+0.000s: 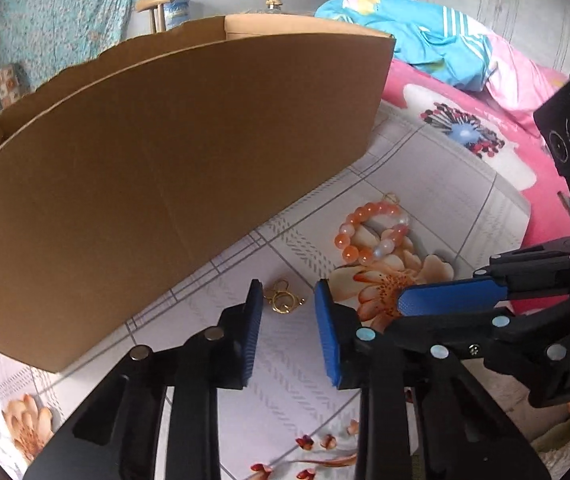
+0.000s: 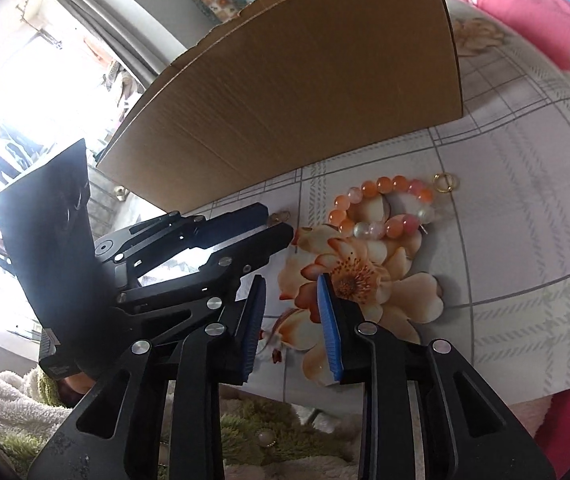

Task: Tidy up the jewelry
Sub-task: 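Lower the left gripper onto the small gold ring and close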

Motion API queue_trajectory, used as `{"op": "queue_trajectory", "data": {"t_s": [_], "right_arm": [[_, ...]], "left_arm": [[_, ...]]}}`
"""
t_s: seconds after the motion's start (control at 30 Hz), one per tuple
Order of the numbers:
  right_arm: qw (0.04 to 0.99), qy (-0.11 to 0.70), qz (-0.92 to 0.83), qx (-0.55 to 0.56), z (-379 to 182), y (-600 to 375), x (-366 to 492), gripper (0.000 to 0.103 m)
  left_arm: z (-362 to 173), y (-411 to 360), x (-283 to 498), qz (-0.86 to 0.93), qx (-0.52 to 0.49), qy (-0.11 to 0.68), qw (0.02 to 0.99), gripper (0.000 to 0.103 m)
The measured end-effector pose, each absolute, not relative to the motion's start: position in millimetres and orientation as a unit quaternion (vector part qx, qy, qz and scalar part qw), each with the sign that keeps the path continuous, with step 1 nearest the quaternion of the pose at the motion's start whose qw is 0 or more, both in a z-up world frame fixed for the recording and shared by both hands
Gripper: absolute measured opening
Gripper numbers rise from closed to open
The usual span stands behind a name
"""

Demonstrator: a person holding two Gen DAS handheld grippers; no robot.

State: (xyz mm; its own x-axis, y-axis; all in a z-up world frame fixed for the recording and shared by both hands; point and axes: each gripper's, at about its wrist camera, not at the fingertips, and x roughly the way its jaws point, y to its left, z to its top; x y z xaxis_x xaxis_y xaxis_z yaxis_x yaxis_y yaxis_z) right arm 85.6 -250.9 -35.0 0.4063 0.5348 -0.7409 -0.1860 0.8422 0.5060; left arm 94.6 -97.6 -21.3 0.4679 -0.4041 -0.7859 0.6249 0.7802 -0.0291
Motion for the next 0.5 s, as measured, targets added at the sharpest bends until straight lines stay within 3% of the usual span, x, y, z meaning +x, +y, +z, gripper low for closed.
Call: {"op": "queue_trajectory", "data": {"t_s": [0.17,0.3,0.37,0.5], "right_arm": [[0.817,0.499,0.222,0.183,-39,-253,89,0.027],[0.817,0.498,0.222,0.188,-41,-256,92,0.027],[0.817,0.498,0.221,0.189,-41,-260,96,0.027],[0.818,0.497,0.221,0.189,-42,-264,96,0.027]], "left_arm": [[-22,-103,90,-0.299,0.164,0.406,0.848,0.015],[-22,-106,88,-0.298,0.172,0.402,0.849,0.015],[-22,-105,87,-0.300,0.169,0.401,0.849,0.009],[-19,-102,86,-0.304,0.162,0.400,0.850,0.009]]}}
